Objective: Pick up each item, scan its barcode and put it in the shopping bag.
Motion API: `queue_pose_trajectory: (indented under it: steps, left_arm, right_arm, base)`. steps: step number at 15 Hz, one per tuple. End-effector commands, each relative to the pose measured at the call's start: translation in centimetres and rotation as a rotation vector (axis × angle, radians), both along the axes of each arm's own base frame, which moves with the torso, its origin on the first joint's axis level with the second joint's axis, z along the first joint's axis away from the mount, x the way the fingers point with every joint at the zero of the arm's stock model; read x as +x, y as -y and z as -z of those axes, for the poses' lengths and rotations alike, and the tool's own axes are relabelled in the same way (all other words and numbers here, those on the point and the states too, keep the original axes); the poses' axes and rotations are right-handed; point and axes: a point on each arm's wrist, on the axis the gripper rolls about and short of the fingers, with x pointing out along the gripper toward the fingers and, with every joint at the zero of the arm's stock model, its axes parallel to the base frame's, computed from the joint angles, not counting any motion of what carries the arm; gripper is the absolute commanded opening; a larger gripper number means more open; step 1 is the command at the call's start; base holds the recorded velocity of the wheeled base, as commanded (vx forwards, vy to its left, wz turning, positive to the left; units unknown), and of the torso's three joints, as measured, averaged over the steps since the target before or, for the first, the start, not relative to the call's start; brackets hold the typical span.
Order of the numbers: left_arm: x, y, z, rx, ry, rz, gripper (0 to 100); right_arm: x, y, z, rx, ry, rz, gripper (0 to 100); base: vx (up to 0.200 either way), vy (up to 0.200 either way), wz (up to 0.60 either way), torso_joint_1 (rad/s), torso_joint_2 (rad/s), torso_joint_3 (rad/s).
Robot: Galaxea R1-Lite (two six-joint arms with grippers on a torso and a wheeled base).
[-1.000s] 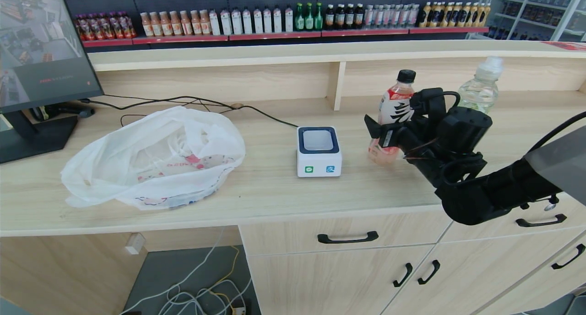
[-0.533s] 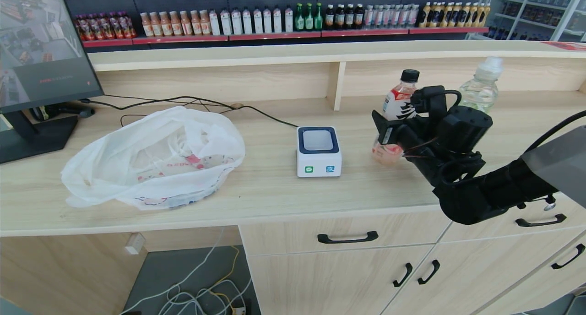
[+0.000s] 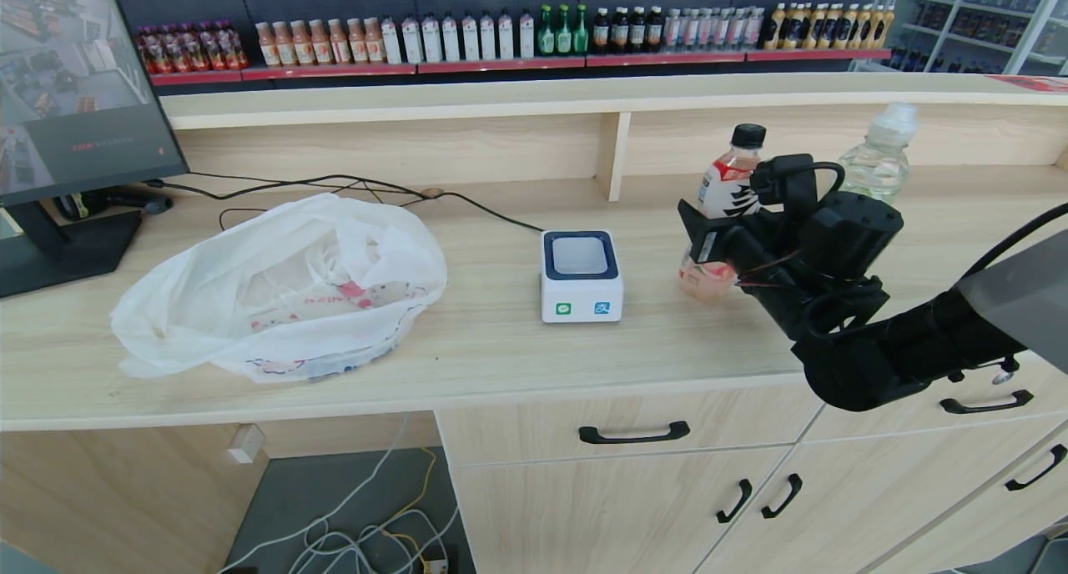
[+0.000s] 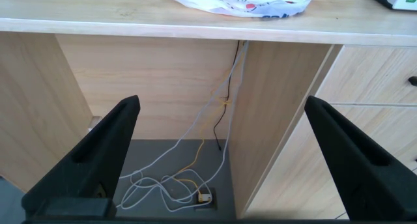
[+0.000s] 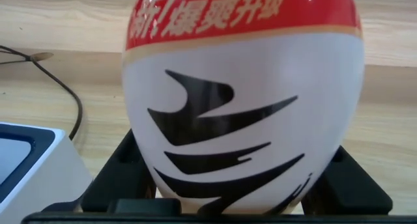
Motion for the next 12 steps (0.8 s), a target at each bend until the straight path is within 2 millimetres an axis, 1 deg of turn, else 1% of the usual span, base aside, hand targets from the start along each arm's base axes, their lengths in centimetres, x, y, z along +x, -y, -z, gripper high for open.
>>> queue_pose_trajectory:
  steps: [1, 5, 7, 9, 12]
  left_arm:
    - [0.0, 0.0, 0.0, 0.000, 0.000, 0.000, 100]
    - [0.0, 0.0, 0.0, 0.000, 0.000, 0.000, 100]
    - [0.0, 0.0, 0.0, 0.001, 0.000, 0.001, 100]
    - [0.0, 0.0, 0.0, 0.000, 0.000, 0.000, 100]
    - [0.0, 0.0, 0.0, 0.000, 0.000, 0.000, 100]
  right_arm:
    - [-0.8, 0.1, -0.5, -0.001, 0.011, -0.003, 0]
    - [-1.5, 0.0, -1.4, 0.002, 0.031, -0.011, 0]
    - [-2.3, 0.1, -1.8, 0.002, 0.032, -0.016, 0]
    - [-4.1, 0.3, -2.8, 0.002, 0.043, -0.027, 0]
    - [-8.2, -1.0, -3.7, 0.002, 0.042, -0.105, 0]
  base:
    - [0.000, 0.000, 0.00, 0.000, 0.00, 0.000]
    - [0.000, 0.000, 0.00, 0.000, 0.00, 0.000]
    - [0.000, 0.000, 0.00, 0.000, 0.00, 0.000]
    - [0.000, 0.000, 0.00, 0.000, 0.00, 0.000]
    - [0.000, 0.000, 0.00, 0.000, 0.00, 0.000]
